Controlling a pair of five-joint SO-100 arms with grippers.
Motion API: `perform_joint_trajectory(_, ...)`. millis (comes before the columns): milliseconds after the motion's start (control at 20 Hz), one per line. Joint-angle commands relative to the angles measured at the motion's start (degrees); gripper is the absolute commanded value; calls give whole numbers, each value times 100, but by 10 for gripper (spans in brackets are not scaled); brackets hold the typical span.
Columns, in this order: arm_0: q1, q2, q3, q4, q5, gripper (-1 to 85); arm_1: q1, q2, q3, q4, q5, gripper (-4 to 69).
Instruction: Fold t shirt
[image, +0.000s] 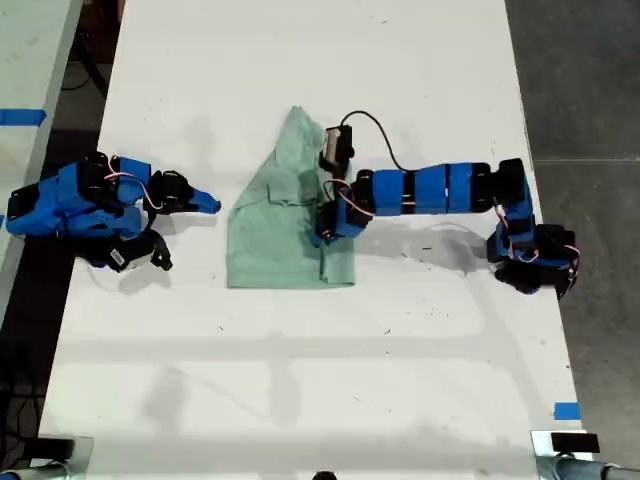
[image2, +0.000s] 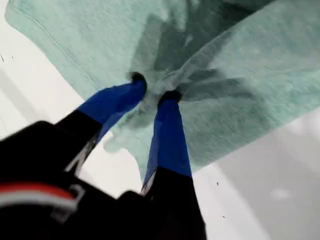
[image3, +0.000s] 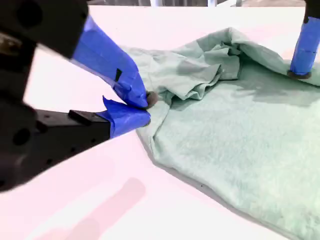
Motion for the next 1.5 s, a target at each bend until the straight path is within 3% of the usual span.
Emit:
perform_joint_trajectory(0, 62, 35, -97, 0, 0, -1, -88, 369, -387, 26, 62, 233)
perform_joint_trajectory(150, 53, 35, -105, 0, 0, -1, -9, 1160, -193, 527, 53, 203)
perform_joint_trajectory(200, 53, 35, -105, 0, 9, -1, 35, 1547, 9, 747, 114, 141)
perform_joint_trajectory(250, 53, 35, -105, 0, 9, -1, 79, 1986, 290, 1055, 246, -4)
perform_joint_trajectory(350, 53, 35, -105, 0, 9, -1, 211, 3208, 1591, 1160, 483, -7)
perform_joint_trajectory(650, 44, 35, -105, 0, 9, -1, 527, 7699, 7796, -589, 984, -6)
perform_joint_trajectory(850, 53, 35, -97, -9, -9, -1, 589, 9176, 10362, -1951, 993, -6)
perform_joint_trajectory(1000, 35, 35, -97, -18, -18, -1, 615, 11610, 11347, -1266, 1116, -6)
perform_joint_trajectory(1100, 26, 35, -79, -35, -26, -1, 703, 13500, 11663, 149, 1318, -6)
perform_joint_trajectory(1200, 18, 26, -70, -53, -44, -1, 747, 13491, 11769, -105, 1160, -5)
perform_joint_trajectory(1450, -18, 26, -79, -44, -44, -1, 765, 13491, 11769, -79, 1195, -5)
